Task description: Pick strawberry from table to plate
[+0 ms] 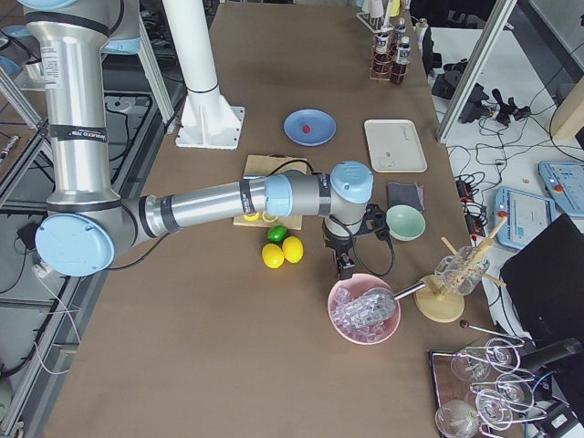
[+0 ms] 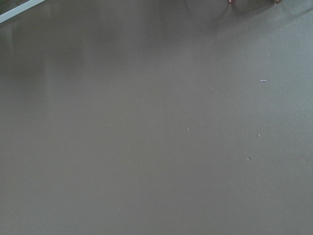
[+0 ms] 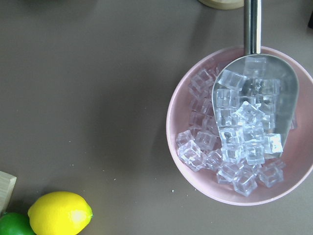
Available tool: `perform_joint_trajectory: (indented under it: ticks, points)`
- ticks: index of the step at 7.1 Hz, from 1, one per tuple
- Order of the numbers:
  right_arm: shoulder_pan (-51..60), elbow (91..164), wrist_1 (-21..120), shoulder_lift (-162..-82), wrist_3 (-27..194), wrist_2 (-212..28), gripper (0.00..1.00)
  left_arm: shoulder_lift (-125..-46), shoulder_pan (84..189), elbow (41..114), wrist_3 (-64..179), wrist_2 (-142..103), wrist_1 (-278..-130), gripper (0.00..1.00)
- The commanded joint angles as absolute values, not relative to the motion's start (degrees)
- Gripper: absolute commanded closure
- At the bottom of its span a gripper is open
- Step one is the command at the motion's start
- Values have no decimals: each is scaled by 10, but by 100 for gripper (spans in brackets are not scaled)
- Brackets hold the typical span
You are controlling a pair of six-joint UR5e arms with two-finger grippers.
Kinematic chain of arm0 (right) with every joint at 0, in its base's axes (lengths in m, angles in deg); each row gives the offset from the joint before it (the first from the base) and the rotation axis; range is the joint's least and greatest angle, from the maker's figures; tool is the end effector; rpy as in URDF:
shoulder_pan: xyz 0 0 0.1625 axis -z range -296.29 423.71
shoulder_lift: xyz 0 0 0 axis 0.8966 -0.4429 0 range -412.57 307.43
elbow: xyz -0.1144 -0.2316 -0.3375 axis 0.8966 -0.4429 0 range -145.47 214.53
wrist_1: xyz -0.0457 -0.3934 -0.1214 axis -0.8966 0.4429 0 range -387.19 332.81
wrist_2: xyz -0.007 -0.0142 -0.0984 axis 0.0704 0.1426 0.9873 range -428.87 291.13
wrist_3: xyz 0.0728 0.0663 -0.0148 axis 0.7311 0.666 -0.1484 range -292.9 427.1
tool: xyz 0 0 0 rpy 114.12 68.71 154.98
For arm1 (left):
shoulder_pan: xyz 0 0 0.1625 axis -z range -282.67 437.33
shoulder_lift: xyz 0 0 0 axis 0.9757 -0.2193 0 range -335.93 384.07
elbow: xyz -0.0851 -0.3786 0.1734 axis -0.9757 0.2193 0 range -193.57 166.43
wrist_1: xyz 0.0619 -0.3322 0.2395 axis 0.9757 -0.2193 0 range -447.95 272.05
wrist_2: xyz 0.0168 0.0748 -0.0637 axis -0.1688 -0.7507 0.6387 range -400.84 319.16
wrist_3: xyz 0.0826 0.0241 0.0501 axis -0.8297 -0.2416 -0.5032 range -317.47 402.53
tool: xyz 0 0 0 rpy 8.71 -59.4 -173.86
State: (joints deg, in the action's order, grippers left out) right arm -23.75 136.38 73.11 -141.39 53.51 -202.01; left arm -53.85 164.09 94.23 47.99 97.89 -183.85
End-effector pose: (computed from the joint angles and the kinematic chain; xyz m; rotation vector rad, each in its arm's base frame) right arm 0.0432 -0.4963 0.5669 0.1181 -0.7476 -0.2858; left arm -0.0350 -0.4149 0.5832 0.1257 0.8593 0.0501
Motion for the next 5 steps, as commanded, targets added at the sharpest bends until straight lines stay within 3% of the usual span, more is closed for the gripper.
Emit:
perform_joint_trajectory:
  ticks: [1,5]
  points:
    - [-254,1355,734,-1417,524,-2019,0,-533,1641,943,460,973,-1830,3]
    - [-254,1366,734,-1423,526,-2000,0,-513,1648,937,400,939,-1801,3]
